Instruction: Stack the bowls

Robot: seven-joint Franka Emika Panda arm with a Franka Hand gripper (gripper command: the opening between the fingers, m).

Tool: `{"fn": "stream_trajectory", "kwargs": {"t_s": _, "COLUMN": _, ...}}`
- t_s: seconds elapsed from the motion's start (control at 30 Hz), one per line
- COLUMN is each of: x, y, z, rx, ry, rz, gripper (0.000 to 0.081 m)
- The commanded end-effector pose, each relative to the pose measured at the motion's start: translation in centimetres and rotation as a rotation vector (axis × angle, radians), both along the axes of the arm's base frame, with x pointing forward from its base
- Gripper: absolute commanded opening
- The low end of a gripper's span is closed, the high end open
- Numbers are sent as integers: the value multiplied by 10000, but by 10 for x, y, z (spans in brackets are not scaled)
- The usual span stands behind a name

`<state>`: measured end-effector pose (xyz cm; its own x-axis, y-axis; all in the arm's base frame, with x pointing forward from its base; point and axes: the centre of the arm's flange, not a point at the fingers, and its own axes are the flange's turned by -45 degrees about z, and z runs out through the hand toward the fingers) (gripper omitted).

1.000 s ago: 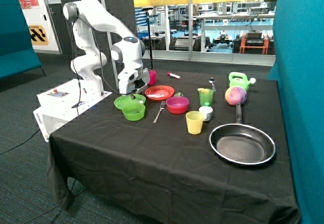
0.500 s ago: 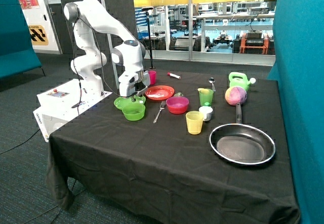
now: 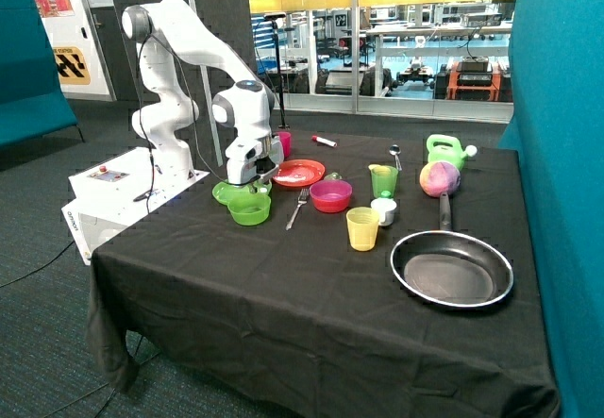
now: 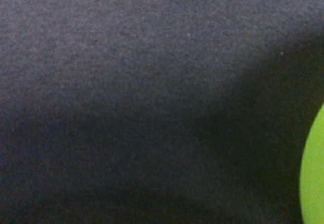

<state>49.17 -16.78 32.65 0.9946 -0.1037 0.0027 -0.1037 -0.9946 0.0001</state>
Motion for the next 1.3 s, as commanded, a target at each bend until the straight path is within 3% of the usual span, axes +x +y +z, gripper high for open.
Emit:
{"fn": "stream_trajectory", "kwargs": {"t_s": 0.0, "x": 7, "y": 2, "z": -6, "rx": 4, "ry": 27, "rz": -8, "gripper": 433}}
{"fn": "stream_trajectory", "kwargs": {"t_s": 0.7, "x": 4, "y": -8, "z": -20, "rx": 5, "ry": 26, "rz": -392, "gripper": 384}}
{"fn": "stream_trajectory", "kwargs": {"t_s": 0.93, "x": 5, "y": -9, "z": -22, "rx": 5, "ry": 26, "rz": -421, "gripper": 314}}
{"fn": "stream_trajectory", "kwargs": {"t_s": 1.07, "x": 5, "y": -9, "z": -22, "rx": 5, "ry": 26, "rz": -418, "gripper": 197}}
{"fn": "stream_trajectory", "kwargs": {"t_s": 1.27, "x": 4, "y": -10, "z": -23, "rx": 5, "ry": 26, "rz": -518, "gripper": 163}}
